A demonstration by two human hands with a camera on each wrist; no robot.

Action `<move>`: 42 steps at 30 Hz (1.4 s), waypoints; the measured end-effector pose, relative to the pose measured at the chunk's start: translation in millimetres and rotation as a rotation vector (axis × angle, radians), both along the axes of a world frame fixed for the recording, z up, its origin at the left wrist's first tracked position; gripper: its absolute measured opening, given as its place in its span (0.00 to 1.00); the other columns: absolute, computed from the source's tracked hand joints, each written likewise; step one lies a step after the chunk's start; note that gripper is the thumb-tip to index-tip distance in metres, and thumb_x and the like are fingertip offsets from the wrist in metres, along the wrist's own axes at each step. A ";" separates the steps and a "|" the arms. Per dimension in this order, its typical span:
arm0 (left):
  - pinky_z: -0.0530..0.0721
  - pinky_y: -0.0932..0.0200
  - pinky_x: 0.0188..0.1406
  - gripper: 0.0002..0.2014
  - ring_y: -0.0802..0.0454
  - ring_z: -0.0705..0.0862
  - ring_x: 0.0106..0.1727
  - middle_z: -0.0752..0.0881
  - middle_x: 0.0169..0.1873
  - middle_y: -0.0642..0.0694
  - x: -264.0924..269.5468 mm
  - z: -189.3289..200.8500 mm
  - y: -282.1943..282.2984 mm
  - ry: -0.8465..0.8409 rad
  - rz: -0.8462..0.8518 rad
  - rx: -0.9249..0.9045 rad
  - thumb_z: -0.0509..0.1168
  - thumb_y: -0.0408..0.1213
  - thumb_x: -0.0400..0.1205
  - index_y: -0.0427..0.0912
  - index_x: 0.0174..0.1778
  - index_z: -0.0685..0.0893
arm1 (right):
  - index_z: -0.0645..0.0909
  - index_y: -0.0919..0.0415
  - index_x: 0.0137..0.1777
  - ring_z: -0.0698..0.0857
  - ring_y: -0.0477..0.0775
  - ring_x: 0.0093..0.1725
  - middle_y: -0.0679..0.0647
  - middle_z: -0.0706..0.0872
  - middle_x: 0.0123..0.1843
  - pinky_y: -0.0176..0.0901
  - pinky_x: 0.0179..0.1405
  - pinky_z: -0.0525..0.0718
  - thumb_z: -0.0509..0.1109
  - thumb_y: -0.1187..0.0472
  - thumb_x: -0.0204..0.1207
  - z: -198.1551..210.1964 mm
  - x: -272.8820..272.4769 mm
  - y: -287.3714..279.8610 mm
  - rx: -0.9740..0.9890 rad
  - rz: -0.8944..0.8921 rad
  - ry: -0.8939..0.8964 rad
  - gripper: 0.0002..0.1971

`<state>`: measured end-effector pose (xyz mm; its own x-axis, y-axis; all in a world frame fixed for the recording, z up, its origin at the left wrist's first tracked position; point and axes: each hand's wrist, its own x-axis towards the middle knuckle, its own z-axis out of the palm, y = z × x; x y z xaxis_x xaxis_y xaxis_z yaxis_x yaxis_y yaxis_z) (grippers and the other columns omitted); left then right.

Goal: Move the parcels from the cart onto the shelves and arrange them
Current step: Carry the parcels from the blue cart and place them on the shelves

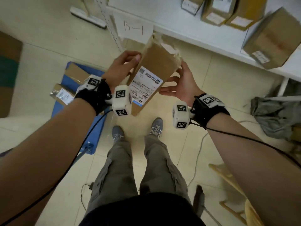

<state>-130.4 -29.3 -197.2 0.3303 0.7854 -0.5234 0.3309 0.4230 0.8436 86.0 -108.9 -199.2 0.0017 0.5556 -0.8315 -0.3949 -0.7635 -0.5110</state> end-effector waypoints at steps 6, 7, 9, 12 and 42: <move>0.86 0.45 0.60 0.13 0.48 0.86 0.57 0.84 0.58 0.46 10.6 68.2 -1.2 0.066 -0.087 0.163 0.61 0.53 0.84 0.58 0.61 0.84 | 0.70 0.50 0.80 0.91 0.75 0.50 0.64 0.86 0.61 0.66 0.58 0.89 0.53 0.31 0.83 58.4 0.7 -15.0 0.133 -0.079 -0.052 0.33; 0.86 0.45 0.60 0.14 0.50 0.86 0.56 0.85 0.58 0.48 9.7 82.4 -0.8 0.071 -0.111 0.184 0.58 0.54 0.84 0.58 0.61 0.83 | 0.68 0.50 0.82 0.92 0.74 0.50 0.66 0.85 0.64 0.64 0.57 0.90 0.53 0.30 0.82 70.0 -2.3 -17.4 0.155 -0.093 -0.070 0.35; 0.85 0.45 0.61 0.19 0.54 0.87 0.54 0.86 0.55 0.51 8.6 110.6 0.3 0.079 -0.156 0.218 0.52 0.60 0.85 0.54 0.60 0.81 | 0.64 0.49 0.84 0.92 0.72 0.50 0.69 0.81 0.67 0.61 0.57 0.90 0.54 0.28 0.81 93.2 -7.3 -21.1 0.202 -0.124 -0.105 0.37; 0.81 0.50 0.58 0.28 0.54 0.86 0.55 0.86 0.55 0.52 5.7 149.6 -2.6 0.062 -0.203 0.213 0.51 0.70 0.80 0.51 0.61 0.77 | 0.60 0.47 0.85 0.93 0.67 0.49 0.67 0.80 0.62 0.58 0.59 0.90 0.55 0.28 0.81 125.7 -14.3 -25.1 0.271 -0.150 -0.173 0.38; 0.73 0.53 0.70 0.57 0.52 0.72 0.67 0.71 0.67 0.50 66.4 485.2 -50.9 -0.216 -0.522 1.374 0.77 0.61 0.54 0.42 0.77 0.63 | 0.82 0.52 0.58 0.86 0.52 0.56 0.53 0.90 0.57 0.50 0.47 0.87 0.51 0.40 0.85 507.7 6.5 -116.1 0.858 -0.857 -0.715 0.22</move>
